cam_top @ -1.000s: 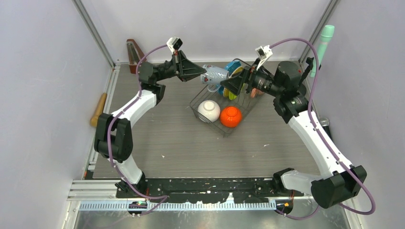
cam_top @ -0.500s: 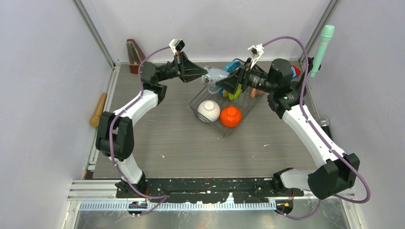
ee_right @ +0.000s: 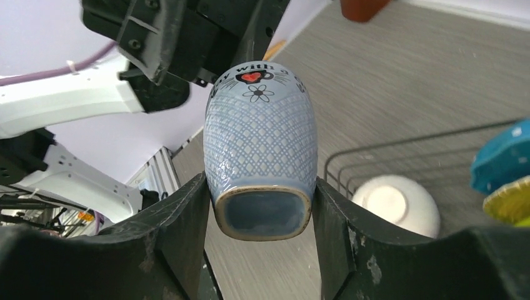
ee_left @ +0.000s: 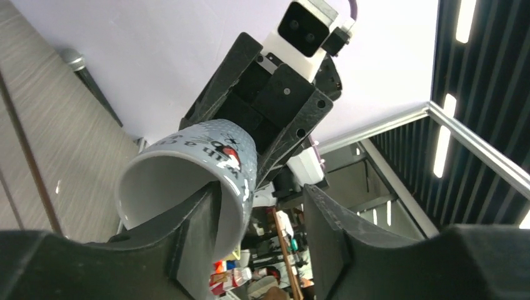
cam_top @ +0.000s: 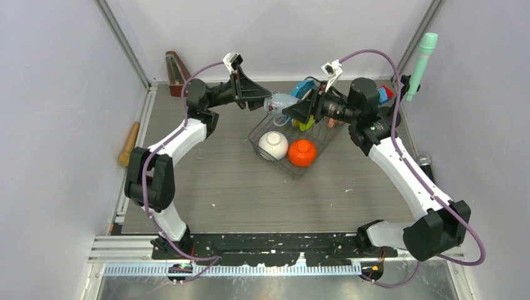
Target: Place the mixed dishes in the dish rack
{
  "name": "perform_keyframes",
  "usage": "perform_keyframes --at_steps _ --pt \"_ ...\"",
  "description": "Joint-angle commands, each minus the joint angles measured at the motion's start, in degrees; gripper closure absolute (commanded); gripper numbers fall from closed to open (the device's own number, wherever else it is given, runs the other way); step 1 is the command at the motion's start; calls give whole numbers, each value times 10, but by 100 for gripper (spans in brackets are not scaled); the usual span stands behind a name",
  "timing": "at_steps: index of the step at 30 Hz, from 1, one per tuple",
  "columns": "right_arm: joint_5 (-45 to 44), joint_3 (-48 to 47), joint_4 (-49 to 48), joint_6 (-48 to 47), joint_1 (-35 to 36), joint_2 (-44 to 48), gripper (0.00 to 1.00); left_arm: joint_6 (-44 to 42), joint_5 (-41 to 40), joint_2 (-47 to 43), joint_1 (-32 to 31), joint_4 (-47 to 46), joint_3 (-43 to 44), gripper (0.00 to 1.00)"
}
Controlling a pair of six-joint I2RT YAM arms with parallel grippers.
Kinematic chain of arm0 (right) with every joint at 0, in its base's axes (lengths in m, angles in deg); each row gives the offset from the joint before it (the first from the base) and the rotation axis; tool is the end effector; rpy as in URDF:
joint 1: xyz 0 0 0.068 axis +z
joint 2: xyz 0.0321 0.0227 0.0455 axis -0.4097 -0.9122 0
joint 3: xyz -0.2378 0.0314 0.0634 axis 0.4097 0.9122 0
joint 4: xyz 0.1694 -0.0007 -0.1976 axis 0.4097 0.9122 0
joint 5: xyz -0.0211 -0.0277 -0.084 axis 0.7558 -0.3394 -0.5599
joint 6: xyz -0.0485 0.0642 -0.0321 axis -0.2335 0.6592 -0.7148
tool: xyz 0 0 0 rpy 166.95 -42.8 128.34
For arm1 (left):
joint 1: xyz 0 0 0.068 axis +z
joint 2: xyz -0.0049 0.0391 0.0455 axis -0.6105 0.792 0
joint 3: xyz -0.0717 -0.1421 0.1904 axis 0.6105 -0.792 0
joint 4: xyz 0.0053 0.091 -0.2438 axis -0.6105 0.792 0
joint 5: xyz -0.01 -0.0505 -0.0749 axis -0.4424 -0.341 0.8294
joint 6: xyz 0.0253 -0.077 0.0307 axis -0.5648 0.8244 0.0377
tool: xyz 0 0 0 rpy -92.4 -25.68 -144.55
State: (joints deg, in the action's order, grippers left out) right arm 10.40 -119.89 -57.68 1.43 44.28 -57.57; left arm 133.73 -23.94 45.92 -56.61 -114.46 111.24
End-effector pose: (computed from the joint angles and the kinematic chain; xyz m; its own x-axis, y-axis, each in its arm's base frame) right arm 0.2917 0.1599 0.3774 -0.4224 0.1802 -0.8883 -0.7657 0.4534 0.4561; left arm 0.3512 -0.1923 0.3625 -0.9455 -0.1547 -0.2864 0.3157 -0.2223 -0.9224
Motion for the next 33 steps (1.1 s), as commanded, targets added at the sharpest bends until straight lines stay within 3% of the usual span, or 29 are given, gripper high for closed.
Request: perform_keyframes --at_steps 1,7,9,11,13,18,21,33 --pt "-37 -14 65 -37 1 45 100 -153 -7 -60 14 156 -15 42" --pt "-107 -38 238 -103 0 64 100 -358 -51 -131 43 414 -39 16" --pt "-116 -64 307 -130 2 46 100 -470 -107 -164 47 593 -26 11" --pt "-130 -86 359 -148 6 27 100 -576 -183 -189 47 714 -8 7" --pt "-157 -106 400 -160 15 3 100 -646 -254 -212 47 772 -7 5" --pt "-234 -165 495 -207 56 -66 100 -683 -397 -260 47 828 -33 0" --pt "-259 -186 522 -224 80 -114 100 -695 -434 -279 47 847 -53 0" --pt "-329 -243 540 -259 115 -236 100 -727 -457 -313 48 861 -99 0"
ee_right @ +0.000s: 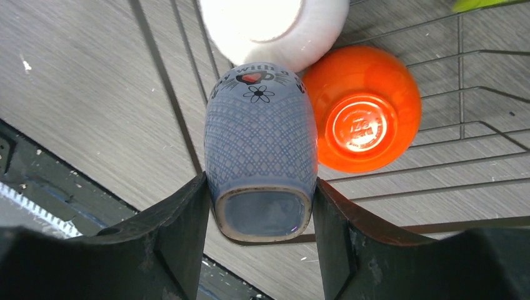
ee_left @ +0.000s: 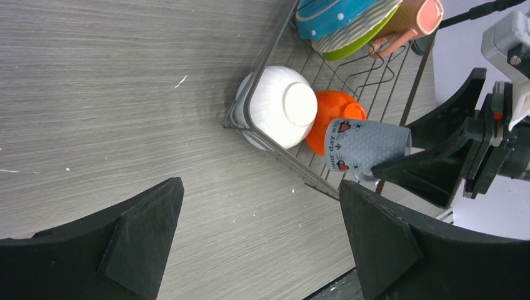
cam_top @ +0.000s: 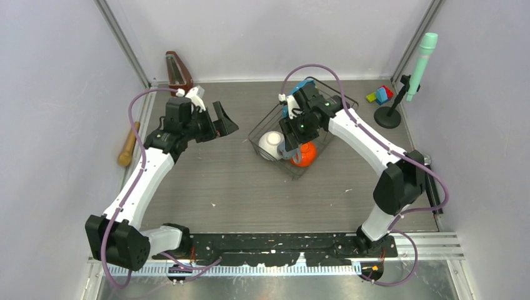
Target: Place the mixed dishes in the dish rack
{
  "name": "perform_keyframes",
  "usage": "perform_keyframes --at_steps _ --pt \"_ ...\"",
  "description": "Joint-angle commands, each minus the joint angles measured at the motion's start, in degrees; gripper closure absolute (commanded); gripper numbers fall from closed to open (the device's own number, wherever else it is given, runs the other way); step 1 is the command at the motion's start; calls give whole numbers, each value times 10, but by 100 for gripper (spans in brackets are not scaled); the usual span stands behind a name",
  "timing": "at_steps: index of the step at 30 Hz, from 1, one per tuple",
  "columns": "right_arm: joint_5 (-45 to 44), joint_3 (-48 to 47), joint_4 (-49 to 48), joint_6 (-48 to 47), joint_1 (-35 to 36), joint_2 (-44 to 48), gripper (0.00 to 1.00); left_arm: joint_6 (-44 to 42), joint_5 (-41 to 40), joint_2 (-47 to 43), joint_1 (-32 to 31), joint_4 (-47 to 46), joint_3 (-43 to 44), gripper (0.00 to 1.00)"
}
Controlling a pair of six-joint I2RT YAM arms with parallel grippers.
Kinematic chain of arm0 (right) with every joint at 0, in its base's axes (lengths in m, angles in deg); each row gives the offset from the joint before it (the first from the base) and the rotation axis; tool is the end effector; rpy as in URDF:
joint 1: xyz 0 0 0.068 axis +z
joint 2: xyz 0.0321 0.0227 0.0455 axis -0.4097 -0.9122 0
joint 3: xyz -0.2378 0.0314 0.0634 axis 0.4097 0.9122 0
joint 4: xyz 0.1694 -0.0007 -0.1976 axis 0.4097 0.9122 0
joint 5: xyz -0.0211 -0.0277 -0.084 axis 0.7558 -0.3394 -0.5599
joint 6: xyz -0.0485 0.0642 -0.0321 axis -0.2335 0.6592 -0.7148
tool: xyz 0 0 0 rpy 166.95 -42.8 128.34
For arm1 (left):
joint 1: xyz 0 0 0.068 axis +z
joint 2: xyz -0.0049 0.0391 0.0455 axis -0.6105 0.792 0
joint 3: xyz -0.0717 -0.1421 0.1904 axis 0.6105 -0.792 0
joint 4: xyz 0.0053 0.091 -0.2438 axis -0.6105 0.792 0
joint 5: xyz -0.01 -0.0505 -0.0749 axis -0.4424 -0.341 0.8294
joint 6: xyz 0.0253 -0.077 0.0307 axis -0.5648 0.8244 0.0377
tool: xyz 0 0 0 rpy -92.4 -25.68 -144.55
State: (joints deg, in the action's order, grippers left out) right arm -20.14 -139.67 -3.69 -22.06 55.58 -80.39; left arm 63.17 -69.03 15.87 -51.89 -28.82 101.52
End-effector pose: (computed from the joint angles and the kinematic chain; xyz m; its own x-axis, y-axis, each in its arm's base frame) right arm 0.3048 0.2018 0.2520 -0.7577 -0.4414 -0.4806 -0.5723 0.8034 0.1643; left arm 0.2920 -0.0973 0.2999 -0.6856 -0.3594 -0.6331 0.1275 0.7969 -0.5905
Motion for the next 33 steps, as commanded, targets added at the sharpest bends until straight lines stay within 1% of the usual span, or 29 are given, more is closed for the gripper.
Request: perform_keyframes --at_steps 1,7,15,20,22,24,25,26,27,28,29,30,33 --pt "-22 -47 1 -26 2 -17 100 -22 -2 -9 1 4 -2 0" --pt "-30 -60 45 -41 2 -52 100 -19 17 2 1 3 -1 0" --pt "-66 -52 59 -35 14 -83 100 -21 23 7 1 -2 2 0" --pt "-79 -43 37 -18 22 -89 100 -20 23 8 1 -3 2 0" --pt "-94 -36 25 -12 30 -89 95 -19 23 8 1 -3 2 0" --pt "-97 -36 28 -11 39 -95 88 -19 23 8 1 -3 0 0" --pt "-97 -38 31 -11 42 -100 78 -20 22 7 1 -3 -1 0" --pt "-98 -39 38 -11 43 -101 72 -21 18 6 1 -3 -3 0" --pt "-98 -40 42 -11 45 -102 58 -21 15 5 1 -4 -4 0" --pt "-99 -39 45 -4 46 -101 31 -22 11 4 1 -3 -5 0" --pt "-100 -37 45 2 46 -95 16 -23 9 2 1 -3 -6 0" --pt "-111 -36 42 10 47 -90 4 -24 9 1 1 -3 -7 0" --pt "-116 -33 36 16 46 -65 1 -27 6 -1 1 -2 -10 0"
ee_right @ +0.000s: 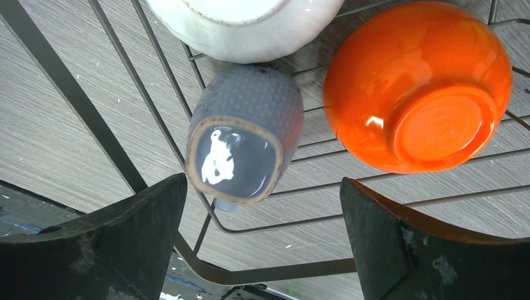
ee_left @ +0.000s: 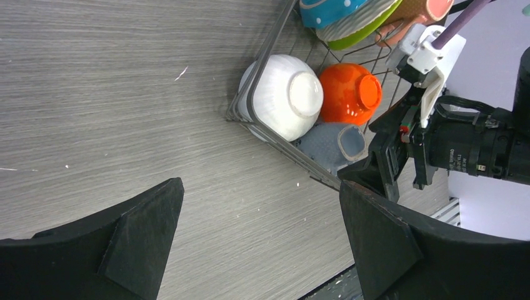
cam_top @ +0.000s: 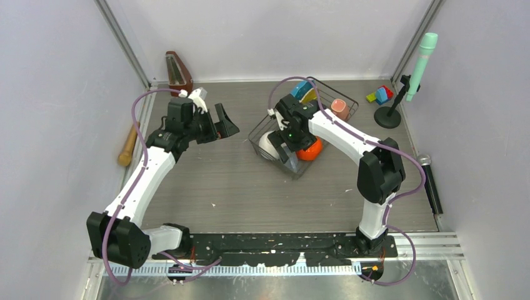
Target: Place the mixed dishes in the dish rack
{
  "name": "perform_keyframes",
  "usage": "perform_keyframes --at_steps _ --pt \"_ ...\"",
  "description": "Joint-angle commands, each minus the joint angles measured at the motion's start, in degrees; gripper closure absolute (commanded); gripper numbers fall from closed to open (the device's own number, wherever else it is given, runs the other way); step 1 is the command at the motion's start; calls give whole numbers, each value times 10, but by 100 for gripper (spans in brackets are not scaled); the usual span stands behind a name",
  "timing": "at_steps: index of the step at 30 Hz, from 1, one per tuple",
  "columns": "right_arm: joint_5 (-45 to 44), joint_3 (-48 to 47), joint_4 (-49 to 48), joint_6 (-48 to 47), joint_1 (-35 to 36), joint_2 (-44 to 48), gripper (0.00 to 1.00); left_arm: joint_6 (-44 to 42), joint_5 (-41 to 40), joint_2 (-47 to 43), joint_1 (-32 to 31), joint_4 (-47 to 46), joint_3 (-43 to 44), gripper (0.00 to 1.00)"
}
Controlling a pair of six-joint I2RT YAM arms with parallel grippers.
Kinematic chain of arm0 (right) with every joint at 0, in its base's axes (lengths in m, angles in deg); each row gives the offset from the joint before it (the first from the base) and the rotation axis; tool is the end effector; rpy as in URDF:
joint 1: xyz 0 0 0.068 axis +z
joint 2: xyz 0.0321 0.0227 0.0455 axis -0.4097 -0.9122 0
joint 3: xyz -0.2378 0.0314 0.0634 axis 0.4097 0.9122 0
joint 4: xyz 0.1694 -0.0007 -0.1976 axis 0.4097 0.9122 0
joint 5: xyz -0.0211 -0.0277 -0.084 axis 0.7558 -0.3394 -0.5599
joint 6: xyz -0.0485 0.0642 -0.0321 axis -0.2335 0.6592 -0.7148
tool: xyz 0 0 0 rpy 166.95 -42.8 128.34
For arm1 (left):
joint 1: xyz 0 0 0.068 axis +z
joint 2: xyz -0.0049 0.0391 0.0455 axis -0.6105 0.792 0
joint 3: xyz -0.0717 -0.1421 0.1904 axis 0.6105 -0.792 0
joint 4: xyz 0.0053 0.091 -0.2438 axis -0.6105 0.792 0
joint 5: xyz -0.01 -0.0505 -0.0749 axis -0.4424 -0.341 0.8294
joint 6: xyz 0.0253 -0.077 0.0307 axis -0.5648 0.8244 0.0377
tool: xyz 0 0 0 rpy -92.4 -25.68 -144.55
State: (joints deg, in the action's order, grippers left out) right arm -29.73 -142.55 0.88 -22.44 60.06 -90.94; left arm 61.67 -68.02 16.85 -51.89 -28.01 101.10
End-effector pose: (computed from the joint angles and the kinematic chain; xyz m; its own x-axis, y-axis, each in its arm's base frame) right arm 0.3086 0.2241 0.1966 -0.7830 -0.5520 -0.2869 -0.5796 0.8148 0.0141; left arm 0.2930 -0.0989 0.2907 -0.7122 -0.3279 -0.6207 0.1345 0.8041 -0.5791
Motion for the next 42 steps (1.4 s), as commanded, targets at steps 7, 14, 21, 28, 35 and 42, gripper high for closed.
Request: perform_keyframes --at_steps 7,14,21,28,35,42 --pt "-24 -40 -11 27 1 89 0 -12 -12 -18 1 -9 -12 0" --pt "-105 -19 -80 63 -13 161 0 -14 -64 -39 1 1 -26 0" --pt "-292 80 -171 162 -64 272 0 -5 -175 -74 1 27 -45 0" --pt "-445 212 -209 258 -136 404 0 -19 -265 -119 1 48 -72 0" --pt "-447 420 -393 261 -172 531 1 -32 -283 -153 1 30 -133 0" --pt "-477 612 -595 240 -176 546 0 -37 -352 -196 1 -127 -273 0"
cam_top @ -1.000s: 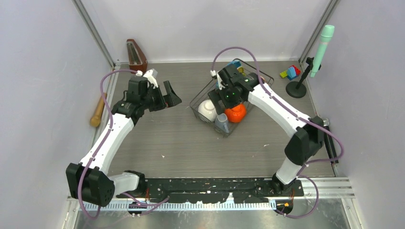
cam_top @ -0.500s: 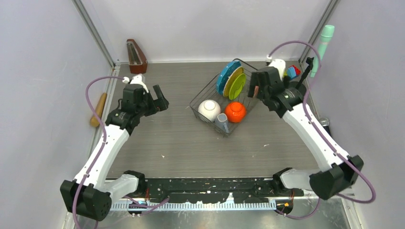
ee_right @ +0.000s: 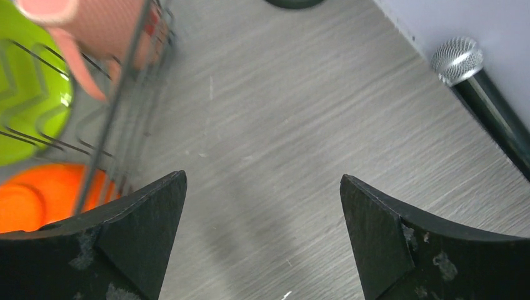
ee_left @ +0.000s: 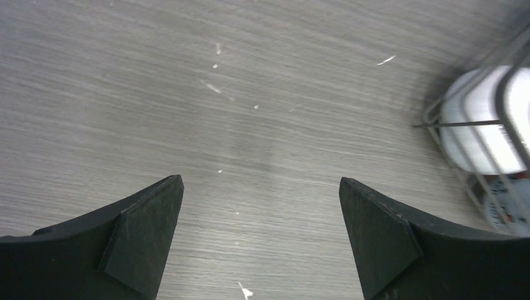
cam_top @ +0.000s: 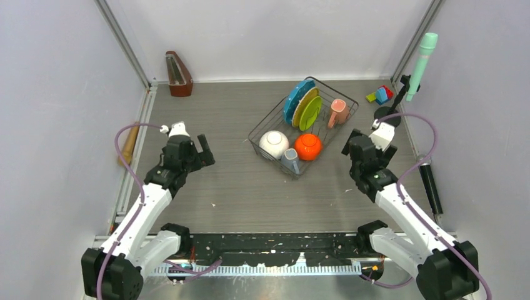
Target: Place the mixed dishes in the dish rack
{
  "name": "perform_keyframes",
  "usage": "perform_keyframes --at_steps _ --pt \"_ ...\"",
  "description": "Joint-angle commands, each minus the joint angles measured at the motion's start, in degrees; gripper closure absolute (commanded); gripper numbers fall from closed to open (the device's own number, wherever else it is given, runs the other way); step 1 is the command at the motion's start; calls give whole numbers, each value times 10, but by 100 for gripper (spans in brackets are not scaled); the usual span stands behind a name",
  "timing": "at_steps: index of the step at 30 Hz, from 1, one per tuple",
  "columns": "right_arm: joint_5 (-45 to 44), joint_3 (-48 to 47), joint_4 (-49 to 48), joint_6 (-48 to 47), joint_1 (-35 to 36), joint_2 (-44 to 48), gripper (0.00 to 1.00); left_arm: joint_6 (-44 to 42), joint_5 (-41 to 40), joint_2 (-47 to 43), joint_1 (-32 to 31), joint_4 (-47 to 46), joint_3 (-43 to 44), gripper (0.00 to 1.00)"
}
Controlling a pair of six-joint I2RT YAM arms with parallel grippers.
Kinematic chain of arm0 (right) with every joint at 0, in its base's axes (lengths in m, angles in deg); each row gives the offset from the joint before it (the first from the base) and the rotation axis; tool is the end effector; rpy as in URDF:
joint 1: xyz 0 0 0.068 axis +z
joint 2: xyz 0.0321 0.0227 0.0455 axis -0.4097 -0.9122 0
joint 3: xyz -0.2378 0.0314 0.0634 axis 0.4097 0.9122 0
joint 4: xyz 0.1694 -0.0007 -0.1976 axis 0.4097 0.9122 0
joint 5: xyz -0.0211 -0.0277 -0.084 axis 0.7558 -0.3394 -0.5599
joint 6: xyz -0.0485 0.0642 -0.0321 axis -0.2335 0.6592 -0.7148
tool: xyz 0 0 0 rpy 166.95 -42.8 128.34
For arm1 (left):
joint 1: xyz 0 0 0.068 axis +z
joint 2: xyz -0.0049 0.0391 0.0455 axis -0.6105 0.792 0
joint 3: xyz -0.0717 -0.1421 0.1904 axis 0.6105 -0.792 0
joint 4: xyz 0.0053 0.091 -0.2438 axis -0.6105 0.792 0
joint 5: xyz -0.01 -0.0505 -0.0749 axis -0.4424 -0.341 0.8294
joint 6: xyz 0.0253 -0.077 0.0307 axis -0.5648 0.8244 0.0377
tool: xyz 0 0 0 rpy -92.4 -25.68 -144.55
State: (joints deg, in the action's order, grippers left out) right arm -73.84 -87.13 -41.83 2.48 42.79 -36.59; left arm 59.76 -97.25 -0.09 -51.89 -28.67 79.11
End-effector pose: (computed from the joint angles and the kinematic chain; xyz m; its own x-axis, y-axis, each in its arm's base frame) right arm 0.2391 0.0248 0.2273 -0.3093 0.2266 -0.9236 0.5065 0.8612 0.0416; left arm 0.2402 -0.0456 0.2245 -0.5686 -0.3518 -0.7436 -0.2111 0.9361 -0.2815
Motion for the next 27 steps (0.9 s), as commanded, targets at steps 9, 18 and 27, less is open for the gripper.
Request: perform_keyframes --at_steps 9,18,27 --pt "82 200 -417 -72 -103 -19 1 -179 -141 24 3 -436 -196 0" --pt "172 229 -660 -110 -179 -206 2 -267 -169 223 22 -757 -254 2" --pt "200 210 -770 -142 -179 -359 0 -313 -119 388 42 -977 -280 4"
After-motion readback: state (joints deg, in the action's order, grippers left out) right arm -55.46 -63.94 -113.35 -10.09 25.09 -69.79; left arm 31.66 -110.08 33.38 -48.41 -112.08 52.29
